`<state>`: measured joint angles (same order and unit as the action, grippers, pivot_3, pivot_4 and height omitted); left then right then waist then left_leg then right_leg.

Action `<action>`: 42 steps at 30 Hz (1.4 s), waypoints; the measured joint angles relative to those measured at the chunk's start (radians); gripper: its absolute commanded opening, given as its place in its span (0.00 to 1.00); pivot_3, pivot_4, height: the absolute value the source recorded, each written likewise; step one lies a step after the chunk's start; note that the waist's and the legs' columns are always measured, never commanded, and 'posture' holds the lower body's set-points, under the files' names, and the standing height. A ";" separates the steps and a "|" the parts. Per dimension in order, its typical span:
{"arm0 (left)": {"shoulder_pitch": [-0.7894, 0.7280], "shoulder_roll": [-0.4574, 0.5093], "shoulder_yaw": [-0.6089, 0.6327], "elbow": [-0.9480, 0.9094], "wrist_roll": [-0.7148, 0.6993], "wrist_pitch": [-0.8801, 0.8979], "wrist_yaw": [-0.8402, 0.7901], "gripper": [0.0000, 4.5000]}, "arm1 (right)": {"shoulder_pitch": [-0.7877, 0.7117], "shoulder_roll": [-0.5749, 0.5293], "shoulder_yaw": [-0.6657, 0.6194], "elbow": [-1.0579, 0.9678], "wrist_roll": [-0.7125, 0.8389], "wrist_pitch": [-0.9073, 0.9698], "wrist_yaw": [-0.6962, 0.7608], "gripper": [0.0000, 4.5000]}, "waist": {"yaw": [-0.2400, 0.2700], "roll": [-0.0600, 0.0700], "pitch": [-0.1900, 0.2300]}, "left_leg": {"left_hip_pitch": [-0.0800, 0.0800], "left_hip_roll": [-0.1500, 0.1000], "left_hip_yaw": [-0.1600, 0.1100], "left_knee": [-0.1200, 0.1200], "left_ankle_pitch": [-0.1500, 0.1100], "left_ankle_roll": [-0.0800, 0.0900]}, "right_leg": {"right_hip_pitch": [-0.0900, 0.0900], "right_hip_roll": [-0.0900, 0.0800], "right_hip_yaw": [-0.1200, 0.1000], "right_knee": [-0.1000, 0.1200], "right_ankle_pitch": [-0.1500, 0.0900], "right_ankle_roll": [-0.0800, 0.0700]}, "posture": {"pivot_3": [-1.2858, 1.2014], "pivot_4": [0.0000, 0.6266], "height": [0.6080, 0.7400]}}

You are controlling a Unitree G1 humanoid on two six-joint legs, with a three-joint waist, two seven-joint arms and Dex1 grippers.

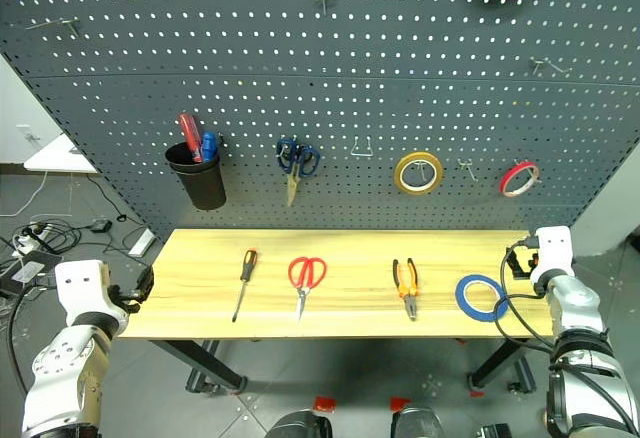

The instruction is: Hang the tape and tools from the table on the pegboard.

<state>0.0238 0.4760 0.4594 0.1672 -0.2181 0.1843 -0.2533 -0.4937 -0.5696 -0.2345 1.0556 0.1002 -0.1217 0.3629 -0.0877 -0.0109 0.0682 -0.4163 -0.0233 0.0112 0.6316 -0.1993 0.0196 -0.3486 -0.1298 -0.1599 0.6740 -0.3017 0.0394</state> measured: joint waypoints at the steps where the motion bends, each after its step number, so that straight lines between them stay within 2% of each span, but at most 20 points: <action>1: 0.000 0.000 -0.001 0.001 0.000 0.000 -0.001 0.79 | -0.001 0.001 0.000 0.001 0.000 -0.001 0.000 1.00 | 0.000 0.000 0.000 | 0.000 0.000 0.000 0.000 0.000 0.000 | 0.000 0.000 0.000 0.000 0.000 0.000 | 0.46 0.00 1.00; 10: 0.007 0.001 -0.014 0.004 0.033 0.006 0.008 0.79 | -0.002 0.020 0.015 -0.011 0.000 -0.004 0.022 1.00 | -0.001 0.000 0.000 | 0.000 0.000 0.000 0.000 0.000 0.001 | 0.000 0.000 0.000 0.000 0.000 0.000 | 0.46 0.00 1.00; 16: 0.046 0.007 -0.042 -0.034 0.056 0.006 -0.007 0.79 | 0.103 0.026 0.071 -0.188 -0.004 0.019 0.116 1.00 | 0.000 0.000 0.000 | 0.000 0.000 0.000 0.000 -0.001 -0.002 | 0.000 0.000 0.000 0.000 0.000 0.000 | 0.45 0.01 1.00; 20: 0.045 0.033 -0.148 -0.134 0.096 0.003 -0.069 0.79 | 0.238 0.030 0.146 -0.464 -0.010 0.132 0.176 1.00 | 0.005 0.002 0.011 | 0.000 0.000 -0.001 0.000 -0.003 -0.005 | 0.000 0.000 0.000 -0.001 0.000 0.000 | 0.43 0.16 1.00; 21: 0.042 0.040 -0.169 -0.155 0.103 0.005 -0.087 0.79 | 0.274 0.030 0.154 -0.543 -0.011 0.181 0.175 1.00 | 0.005 0.005 0.018 | -0.001 0.000 -0.001 0.000 -0.003 -0.005 | -0.001 0.000 0.001 -0.001 0.000 0.000 | 0.43 0.16 1.00; 22: 0.035 0.050 -0.186 -0.172 0.105 0.006 -0.103 0.79 | 0.302 0.030 0.161 -0.608 -0.011 0.230 0.169 1.00 | 0.004 0.006 0.029 | 0.002 0.001 0.000 0.000 -0.003 -0.005 | -0.001 0.000 0.002 -0.001 0.000 0.000 | 0.42 0.23 1.00; 23: 0.020 0.052 -0.196 -0.174 0.106 0.010 -0.115 0.79 | 0.320 0.030 0.164 -0.651 -0.012 0.277 0.158 1.00 | 0.004 0.007 0.033 | 0.001 0.001 0.000 0.000 -0.003 -0.005 | -0.001 0.000 0.002 -0.001 0.000 0.000 | 0.42 0.26 1.00; 26: -0.088 0.071 -0.278 -0.186 0.103 0.047 -0.197 0.79 | 0.364 0.026 0.192 -0.854 -0.031 0.505 0.131 1.00 | 0.008 0.008 0.083 | 0.000 0.001 0.000 0.000 -0.003 -0.004 | -0.004 0.000 0.003 0.000 0.000 0.000 | 0.41 0.34 1.00; 29: -0.171 0.070 -0.372 -0.207 0.083 0.097 -0.287 0.79 | 0.363 0.026 0.226 -0.968 -0.038 0.621 0.131 1.00 | 0.006 0.010 0.115 | -0.002 0.001 0.003 0.000 0.001 0.002 | -0.005 0.002 0.008 -0.001 0.001 -0.002 | 0.41 0.40 1.00; 32: -0.227 0.068 -0.446 -0.207 0.077 0.117 -0.365 0.79 | 0.334 0.025 0.225 -0.982 -0.038 0.723 0.122 1.00 | -0.001 0.004 0.145 | -0.002 0.002 0.008 -0.002 -0.002 0.004 | -0.007 0.003 0.013 -0.001 0.004 -0.007 | 0.41 0.45 1.00; 36: -0.281 0.064 -0.573 -0.207 0.079 0.126 -0.477 0.79 | 0.221 0.029 0.230 -0.893 -0.038 0.819 0.126 1.00 | -0.001 0.001 0.185 | -0.003 0.006 0.016 -0.003 -0.003 0.006 | -0.008 0.005 0.015 -0.005 0.004 -0.007 | 0.40 0.49 1.00; 42: -0.299 0.055 -0.671 -0.217 0.075 0.109 -0.605 0.79 | 0.092 0.034 0.280 -0.715 -0.050 0.850 0.135 1.00 | 0.001 0.000 0.221 | -0.005 0.008 0.020 -0.003 -0.005 0.008 | -0.008 0.006 0.015 -0.011 0.004 -0.007 | 0.40 0.51 1.00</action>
<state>-0.2751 0.5313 -0.2118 -0.0497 -0.1435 0.2932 -0.8582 -0.4015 -0.5359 0.0458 0.3409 0.0498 0.7279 0.4982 -0.0863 -0.0109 0.2897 -0.4210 -0.0150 0.0308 0.6289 -0.2043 0.0272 -0.3564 -0.1240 -0.1450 0.6629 -0.2977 0.0326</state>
